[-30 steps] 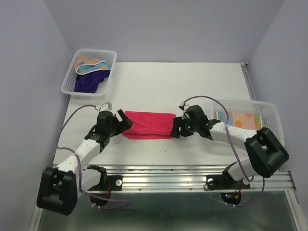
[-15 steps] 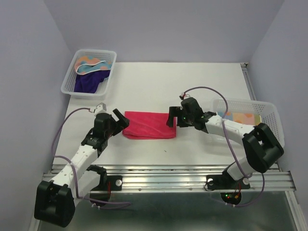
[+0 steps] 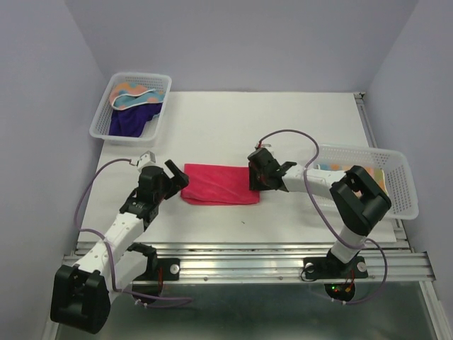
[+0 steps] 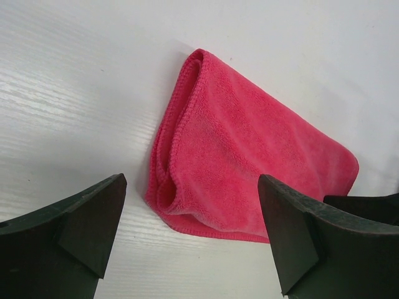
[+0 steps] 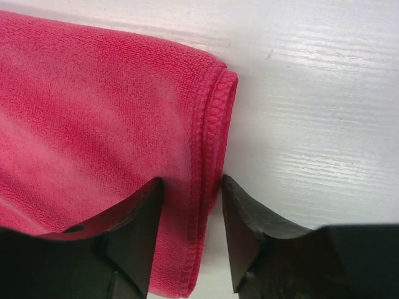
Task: Fold and stack the towels
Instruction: Neatly place the folded towel into the bin
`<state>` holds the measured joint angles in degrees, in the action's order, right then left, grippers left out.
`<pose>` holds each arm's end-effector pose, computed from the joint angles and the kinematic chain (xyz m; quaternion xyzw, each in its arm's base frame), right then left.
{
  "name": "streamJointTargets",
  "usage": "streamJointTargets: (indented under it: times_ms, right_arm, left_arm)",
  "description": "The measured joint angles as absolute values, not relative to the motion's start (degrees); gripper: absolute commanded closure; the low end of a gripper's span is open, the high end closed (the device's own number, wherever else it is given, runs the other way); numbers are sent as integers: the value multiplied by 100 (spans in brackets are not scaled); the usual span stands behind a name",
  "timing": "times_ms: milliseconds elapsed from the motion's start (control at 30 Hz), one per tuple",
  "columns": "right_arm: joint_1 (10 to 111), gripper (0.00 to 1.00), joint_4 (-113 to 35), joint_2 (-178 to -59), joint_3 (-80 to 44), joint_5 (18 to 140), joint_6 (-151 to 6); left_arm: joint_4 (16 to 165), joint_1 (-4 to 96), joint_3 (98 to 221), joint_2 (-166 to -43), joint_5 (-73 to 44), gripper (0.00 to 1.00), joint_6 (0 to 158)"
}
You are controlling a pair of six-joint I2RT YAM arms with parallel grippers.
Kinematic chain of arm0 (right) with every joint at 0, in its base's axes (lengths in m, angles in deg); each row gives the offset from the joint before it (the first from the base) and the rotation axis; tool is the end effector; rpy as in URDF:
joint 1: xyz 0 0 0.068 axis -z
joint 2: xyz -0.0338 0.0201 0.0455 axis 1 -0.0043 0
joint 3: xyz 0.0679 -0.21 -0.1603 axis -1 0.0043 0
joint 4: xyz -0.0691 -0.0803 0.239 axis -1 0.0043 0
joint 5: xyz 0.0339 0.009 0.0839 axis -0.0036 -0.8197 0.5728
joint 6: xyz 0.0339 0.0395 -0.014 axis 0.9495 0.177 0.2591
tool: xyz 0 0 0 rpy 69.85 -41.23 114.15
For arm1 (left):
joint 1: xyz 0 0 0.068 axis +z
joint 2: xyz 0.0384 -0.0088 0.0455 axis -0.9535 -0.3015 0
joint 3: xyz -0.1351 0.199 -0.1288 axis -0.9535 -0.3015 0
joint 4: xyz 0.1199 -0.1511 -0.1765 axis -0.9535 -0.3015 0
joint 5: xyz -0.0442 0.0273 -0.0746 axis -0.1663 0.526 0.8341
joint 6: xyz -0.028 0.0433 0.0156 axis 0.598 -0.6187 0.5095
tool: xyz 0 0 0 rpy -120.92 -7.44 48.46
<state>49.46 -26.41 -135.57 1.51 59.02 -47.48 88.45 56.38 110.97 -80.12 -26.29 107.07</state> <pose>0.2649 0.2144 0.1649 -0.0371 0.9494 0.0888 0.2989 0.1891 -0.0521 0.2093 -0.1932 0.8312 -0.2200 0.4727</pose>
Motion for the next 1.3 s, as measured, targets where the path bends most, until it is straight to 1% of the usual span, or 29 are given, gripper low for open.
streamJointTargets:
  times_ms: [133, 167, 233, 267, 333, 367, 400, 600, 867, 1200, 1300]
  right_arm:
    - [4793, 64, -2549, -13712, 22, 5685, -4635]
    - [4760, 70, -2497, -13802, -83, 5596, -4621]
    - [4716, 76, -2418, -13898, -218, 5519, -4602]
    - [4692, 83, -2366, -13942, -293, 5478, -4569]
    - [4644, 91, -2324, -14009, -382, 5346, -4503]
    - [4629, 97, -2316, -14020, -398, 5287, -4477]
    - [4620, 99, -2283, -14020, -404, 5187, -4460]
    - [4622, 99, -1848, -13939, -448, 4564, -4833]
    - [4627, 99, -438, -13410, -734, 3528, -5692]
    - [4673, 99, 480, -12436, -1178, 2925, -6466]
    - [4880, 99, 716, -12182, -1178, 2831, -6597]
  left_arm:
    - [8845, 5638, 11097, -7999, -2677, 1, 10698]
    - [8847, 5638, 11097, -7999, -2694, 1, 10698]
    - [8845, 5638, 11097, -7991, -2712, 1, 10698]
    - [8845, 5638, 11097, -7980, -2716, 1, 10698]
    - [8845, 5638, 11097, -7938, -2718, 1, 10698]
    - [8847, 5638, 11097, -7905, -2720, 1, 10698]
    - [8847, 5638, 11097, -7883, -2720, 1, 10698]
    - [8847, 5638, 11097, -7816, -2734, 1, 10698]
    - [8847, 5638, 11097, -7818, -2745, 1, 10674]
    - [8849, 5638, 11097, -7833, -2764, 1, 10655]
    - [8849, 5638, 11097, -7857, -2769, 1, 10655]
